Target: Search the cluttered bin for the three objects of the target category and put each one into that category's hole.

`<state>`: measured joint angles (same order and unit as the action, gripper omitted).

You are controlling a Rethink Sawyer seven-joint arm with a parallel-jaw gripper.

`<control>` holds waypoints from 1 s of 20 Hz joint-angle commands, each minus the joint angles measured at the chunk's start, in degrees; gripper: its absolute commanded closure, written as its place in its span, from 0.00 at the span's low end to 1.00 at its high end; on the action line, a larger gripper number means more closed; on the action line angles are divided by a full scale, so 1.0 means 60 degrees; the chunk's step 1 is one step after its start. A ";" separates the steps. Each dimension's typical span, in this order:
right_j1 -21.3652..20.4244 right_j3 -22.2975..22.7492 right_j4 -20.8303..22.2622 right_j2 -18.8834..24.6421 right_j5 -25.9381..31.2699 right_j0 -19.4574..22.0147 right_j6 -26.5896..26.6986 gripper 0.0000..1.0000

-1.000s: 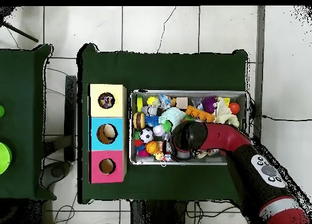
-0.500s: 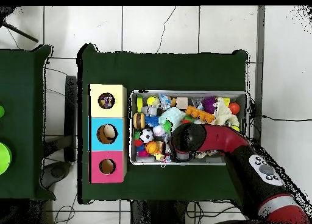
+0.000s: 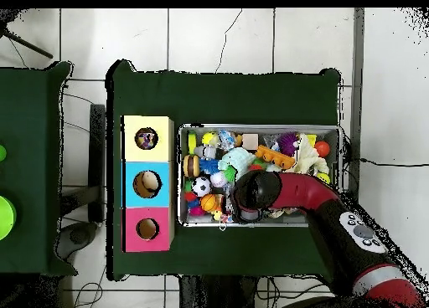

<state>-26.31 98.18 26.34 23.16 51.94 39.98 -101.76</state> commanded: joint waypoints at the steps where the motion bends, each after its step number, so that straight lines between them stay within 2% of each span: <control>1: 0.0425 -0.0107 0.0277 0.0042 -0.0202 0.0133 0.0579 1.00; 8: 0.0218 -0.0814 -0.0296 0.0418 0.1031 -0.0109 0.0819 1.00; 14: 0.0074 -0.1268 -0.0954 0.0894 0.1939 0.0024 0.1131 1.00; 18: 0.0170 -0.1740 -0.1569 0.1014 0.2539 0.0003 0.0774 1.00; 20: 0.0140 -0.1838 -0.1644 0.1081 0.2580 0.0000 0.0834 1.00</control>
<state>-26.09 94.87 20.45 24.68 61.62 39.95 -101.76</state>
